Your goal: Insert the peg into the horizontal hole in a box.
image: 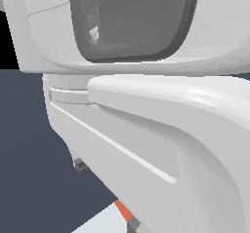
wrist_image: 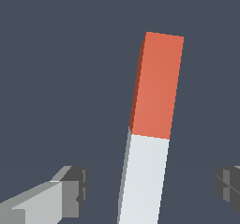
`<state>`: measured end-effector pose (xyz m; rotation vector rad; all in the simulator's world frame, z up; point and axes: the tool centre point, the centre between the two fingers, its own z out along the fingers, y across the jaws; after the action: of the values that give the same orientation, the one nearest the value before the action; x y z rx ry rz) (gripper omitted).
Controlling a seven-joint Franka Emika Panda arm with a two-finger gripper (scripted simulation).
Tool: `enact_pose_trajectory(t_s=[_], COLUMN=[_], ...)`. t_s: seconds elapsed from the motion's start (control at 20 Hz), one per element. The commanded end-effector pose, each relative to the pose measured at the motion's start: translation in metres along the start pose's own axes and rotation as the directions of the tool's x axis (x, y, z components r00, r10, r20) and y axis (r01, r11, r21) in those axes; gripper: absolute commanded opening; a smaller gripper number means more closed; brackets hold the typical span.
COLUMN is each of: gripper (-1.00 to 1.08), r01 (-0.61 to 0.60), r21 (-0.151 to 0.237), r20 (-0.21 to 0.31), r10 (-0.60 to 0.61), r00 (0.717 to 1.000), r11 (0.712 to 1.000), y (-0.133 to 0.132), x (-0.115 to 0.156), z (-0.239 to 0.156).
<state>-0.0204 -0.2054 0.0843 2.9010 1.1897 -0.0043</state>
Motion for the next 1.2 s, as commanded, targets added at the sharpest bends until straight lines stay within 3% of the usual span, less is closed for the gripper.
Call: enact_pose_trajectory(t_s=[0.0, 0.3, 1.15], gripper=[1.0, 1.0, 1.0], r01=[-0.069, -0.139, -0.14], r21=[0.002, 0.005, 0.005], r20=[-0.002, -0.004, -0.004], r10=[0.069, 0.139, 0.14], r00=[0.998, 0.99, 0.99], r11=[0.998, 0.99, 0.99], y=[0.002, 0.003, 0.002], x=[-0.017, -0.035, -0.035], z=[0.008, 0.016, 0.065])
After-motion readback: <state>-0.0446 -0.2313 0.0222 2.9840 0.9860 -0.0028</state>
